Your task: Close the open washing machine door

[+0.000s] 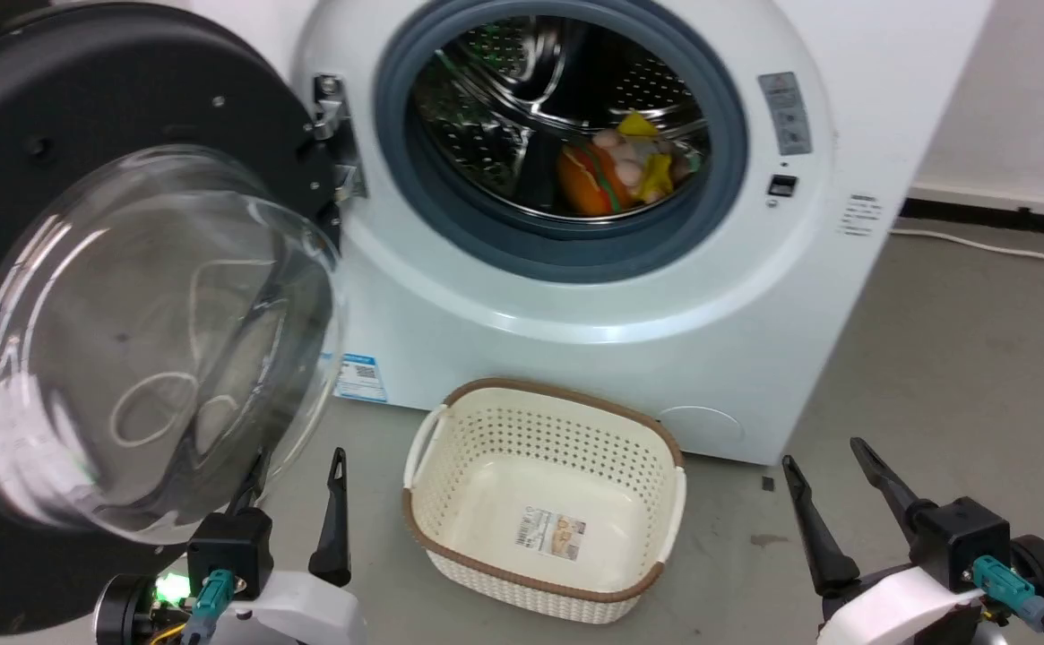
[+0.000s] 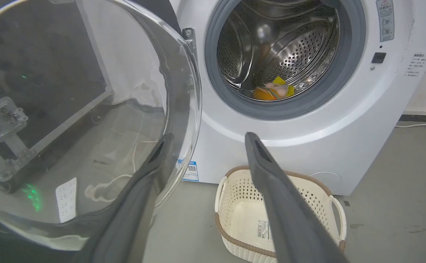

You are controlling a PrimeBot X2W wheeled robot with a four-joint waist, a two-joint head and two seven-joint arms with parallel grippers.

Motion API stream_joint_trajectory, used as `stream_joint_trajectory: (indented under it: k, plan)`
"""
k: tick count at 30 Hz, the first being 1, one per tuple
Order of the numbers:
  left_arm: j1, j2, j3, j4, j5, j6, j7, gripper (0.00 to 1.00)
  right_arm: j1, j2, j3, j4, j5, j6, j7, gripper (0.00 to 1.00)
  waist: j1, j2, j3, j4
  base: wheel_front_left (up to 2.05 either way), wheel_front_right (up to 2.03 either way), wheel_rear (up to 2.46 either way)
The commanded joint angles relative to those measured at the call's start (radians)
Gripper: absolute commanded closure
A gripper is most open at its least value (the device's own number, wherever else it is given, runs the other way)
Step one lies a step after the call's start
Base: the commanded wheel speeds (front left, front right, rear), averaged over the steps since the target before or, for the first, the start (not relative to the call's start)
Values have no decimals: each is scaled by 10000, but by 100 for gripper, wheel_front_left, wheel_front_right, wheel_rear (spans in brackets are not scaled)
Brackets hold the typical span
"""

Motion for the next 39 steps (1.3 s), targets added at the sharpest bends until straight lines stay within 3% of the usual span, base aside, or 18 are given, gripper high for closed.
stream_joint_trajectory:
  k: [1, 39]
  plan:
    - [44, 41, -34, -61, -53, 31, -98, 0, -8, 12, 40, -1, -29, 2, -111, 0, 0, -1, -22, 128, 0, 0, 0]
    - [500, 391, 10, -622, -361, 414, -785, 0, -351, 25, 1125, 361, 13, 4, -907, 0, 0, -1, -102, 1932, 0, 0, 0]
